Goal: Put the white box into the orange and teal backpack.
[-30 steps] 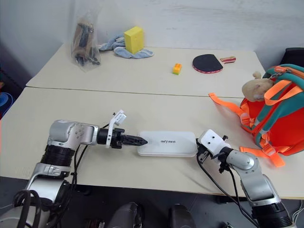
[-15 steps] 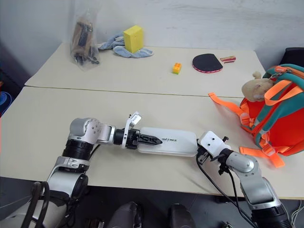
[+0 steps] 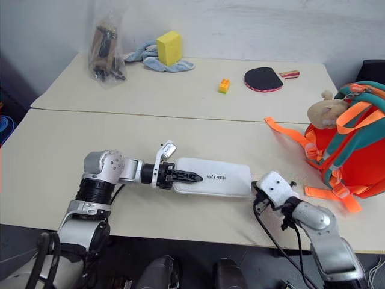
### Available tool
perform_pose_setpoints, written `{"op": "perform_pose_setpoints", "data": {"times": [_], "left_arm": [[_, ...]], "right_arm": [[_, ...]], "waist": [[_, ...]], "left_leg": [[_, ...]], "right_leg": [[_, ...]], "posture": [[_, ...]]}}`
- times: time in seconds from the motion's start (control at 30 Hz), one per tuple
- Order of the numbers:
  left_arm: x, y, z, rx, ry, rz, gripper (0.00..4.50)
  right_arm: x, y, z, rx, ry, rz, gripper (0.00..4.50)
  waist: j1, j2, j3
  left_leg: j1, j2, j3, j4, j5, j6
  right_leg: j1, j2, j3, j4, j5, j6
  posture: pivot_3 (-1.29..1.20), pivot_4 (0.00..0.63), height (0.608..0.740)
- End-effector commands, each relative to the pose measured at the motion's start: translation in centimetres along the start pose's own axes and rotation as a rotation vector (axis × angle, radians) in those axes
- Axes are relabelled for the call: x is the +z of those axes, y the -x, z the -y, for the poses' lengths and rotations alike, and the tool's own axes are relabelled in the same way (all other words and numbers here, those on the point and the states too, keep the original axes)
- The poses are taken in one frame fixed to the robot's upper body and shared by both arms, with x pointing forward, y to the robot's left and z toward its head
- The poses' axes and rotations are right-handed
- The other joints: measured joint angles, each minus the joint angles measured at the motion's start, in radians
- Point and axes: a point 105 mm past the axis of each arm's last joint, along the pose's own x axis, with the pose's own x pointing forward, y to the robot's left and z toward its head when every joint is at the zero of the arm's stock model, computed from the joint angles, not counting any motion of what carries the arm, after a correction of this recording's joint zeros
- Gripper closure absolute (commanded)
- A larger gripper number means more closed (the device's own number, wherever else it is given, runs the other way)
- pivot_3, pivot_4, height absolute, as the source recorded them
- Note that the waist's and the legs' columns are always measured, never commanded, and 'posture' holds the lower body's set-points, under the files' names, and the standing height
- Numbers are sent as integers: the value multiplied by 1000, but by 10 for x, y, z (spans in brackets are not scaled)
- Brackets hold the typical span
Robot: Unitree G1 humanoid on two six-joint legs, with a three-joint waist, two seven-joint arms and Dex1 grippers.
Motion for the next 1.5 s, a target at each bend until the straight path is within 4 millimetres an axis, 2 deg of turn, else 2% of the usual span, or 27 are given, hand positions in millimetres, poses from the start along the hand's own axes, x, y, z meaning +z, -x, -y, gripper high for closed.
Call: {"op": "perform_pose_setpoints", "data": {"times": [0.03,0.13,0.2,0.3,0.37,0.47,0.63,0.83,0.93,1.03,1.17,1.23,1.3,1.37,1.5], "left_arm": [[23,22,26,-88,-103,126,3222],[35,36,39,-104,-177,193,3222],[44,44,51,-121,-229,229,3222],[53,53,64,-138,-297,266,3222],[61,56,70,-120,-351,291,3222],[65,55,72,-104,-383,300,3222],[68,52,72,-78,-426,315,3222],[73,54,70,-50,-437,352,3222],[77,57,67,-23,-454,382,3222],[84,63,66,5,-473,427,3222],[92,71,64,23,-477,476,3222],[97,74,62,47,-493,499,3222],[106,79,62,76,-520,533,3222],[115,83,70,52,-541,575,3222],[130,92,103,-63,-634,625,3222]], "right_arm": [[19,42,23,-135,-133,76,3617],[21,89,44,-251,-280,121,2585],[22,111,57,-317,-334,140,1884],[25,126,77,-402,-375,158,854],[30,125,96,-454,-419,208,163],[33,113,108,-469,-447,233,29],[39,73,130,-473,-473,276,29],[58,41,148,-462,-469,372,29],[68,35,152,-447,-448,412,605],[73,32,149,-405,-428,421,1637],[83,23,134,-292,-389,438,3022],[97,18,122,-192,-363,469,3693],[119,15,99,-28,-331,512,4362],[134,18,78,115,-301,532,4491],[162,36,27,454,-237,527,4491]], "waist": [[4,0,1],[6,0,1],[6,0,1],[1,-2,2],[-12,-2,3],[-18,-2,3],[-19,-2,3],[-15,-2,3],[-15,-2,3],[-16,-2,3],[-19,-2,3],[-22,-2,3],[-22,-2,4],[-20,-2,4],[-16,-4,6]], "left_leg": [[-1,0,0,0,0,0],[-1,0,0,0,0,0],[0,0,0,0,0,0],[1,0,0,-1,0,0],[1,0,0,-2,0,0],[1,-1,1,-3,0,0],[0,0,3,-9,2,-3],[-12,1,5,-7,6,-3],[-16,1,5,-4,6,-2],[-16,1,5,-2,6,-2],[-16,1,5,0,6,-2],[-16,1,6,0,6,-2],[-16,2,6,0,6,-2],[-16,2,6,0,6,-2],[-18,2,5,0,6,-2]], "right_leg": [[-1,0,0,1,0,0],[-1,0,0,1,0,0],[0,0,0,0,0,0],[1,0,0,0,0,0],[1,0,0,0,0,0],[0,0,1,0,0,0],[-4,3,3,-3,0,0],[-20,3,6,3,0,0],[-24,3,7,5,0,0],[-24,2,7,6,0,0],[-24,3,7,9,0,0],[-24,3,7,10,0,0],[-24,4,7,11,0,0],[-25,4,7,12,0,0],[-26,4,6,11,0,0]], "posture": [[0,150,740],[0,150,740],[0,150,740],[0,150,740],[0,150,740],[0,150,740],[0,150,740],[0,150,740],[0,150,740],[0,150,740],[0,150,740],[0,150,740],[0,150,740],[0,150,740],[0,150,740]]}}
